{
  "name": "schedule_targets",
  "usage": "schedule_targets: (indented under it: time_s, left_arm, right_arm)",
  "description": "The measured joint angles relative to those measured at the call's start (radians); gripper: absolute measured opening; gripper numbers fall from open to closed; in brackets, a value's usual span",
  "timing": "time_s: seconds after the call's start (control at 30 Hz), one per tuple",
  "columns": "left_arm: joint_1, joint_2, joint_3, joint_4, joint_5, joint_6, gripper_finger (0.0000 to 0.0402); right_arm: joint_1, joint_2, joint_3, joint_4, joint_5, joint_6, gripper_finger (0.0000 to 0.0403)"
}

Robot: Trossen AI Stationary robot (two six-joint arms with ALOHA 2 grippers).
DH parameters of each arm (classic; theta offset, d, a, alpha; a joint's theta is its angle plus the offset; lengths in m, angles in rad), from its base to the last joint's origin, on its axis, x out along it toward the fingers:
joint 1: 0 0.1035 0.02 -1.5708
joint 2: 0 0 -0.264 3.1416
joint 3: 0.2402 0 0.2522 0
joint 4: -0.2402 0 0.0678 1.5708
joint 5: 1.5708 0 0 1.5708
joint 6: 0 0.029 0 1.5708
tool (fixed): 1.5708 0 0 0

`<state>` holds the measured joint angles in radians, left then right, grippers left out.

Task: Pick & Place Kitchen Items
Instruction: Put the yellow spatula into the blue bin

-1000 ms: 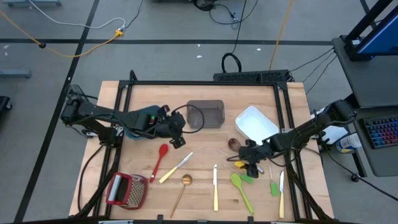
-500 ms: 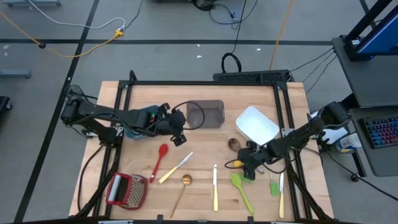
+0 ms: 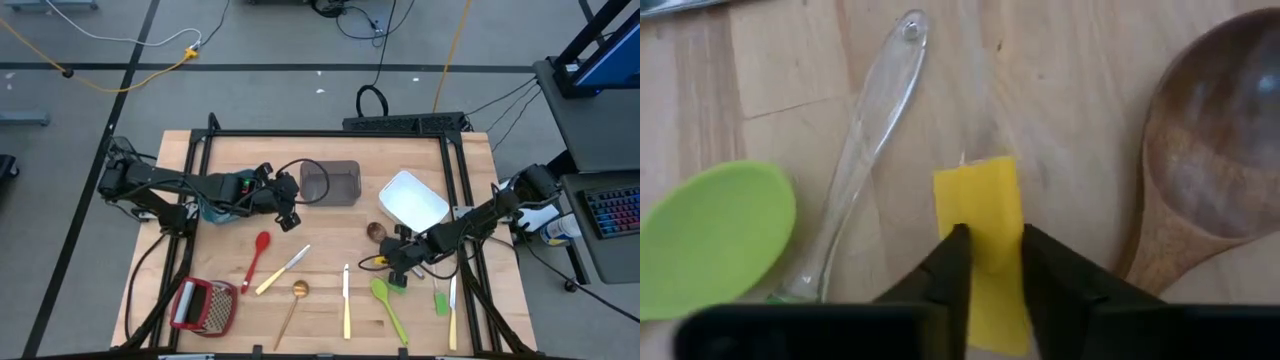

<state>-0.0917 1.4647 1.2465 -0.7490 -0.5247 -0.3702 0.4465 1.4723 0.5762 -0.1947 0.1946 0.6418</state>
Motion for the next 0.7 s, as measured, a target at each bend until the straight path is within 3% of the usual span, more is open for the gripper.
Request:
schedule_targets:
  time_s: [0.1,0.33,0.5,0.7]
  left_arm:
    - [0.000,0.000,0.000,0.000,0.000,0.003,0.0088]
    - [-0.004,0.014,0.000,0.070,0.033,-0.016,0.0088]
    - [-0.017,0.070,0.000,0.193,0.171,0.041,0.0088]
    - [-0.017,0.183,-0.001,0.389,0.362,0.218,0.0088]
  right_arm:
    - [0.000,0.000,0.000,0.004,-0.011,-0.010,0.0019]
    - [0.000,-0.058,-0.005,0.078,-0.017,-0.087,0.0025]
    - [-0.020,-0.087,-0.004,0.243,0.103,-0.192,0.0022]
    - [-0.072,-0.079,-0.005,0.349,0.086,-0.280,0.0023]
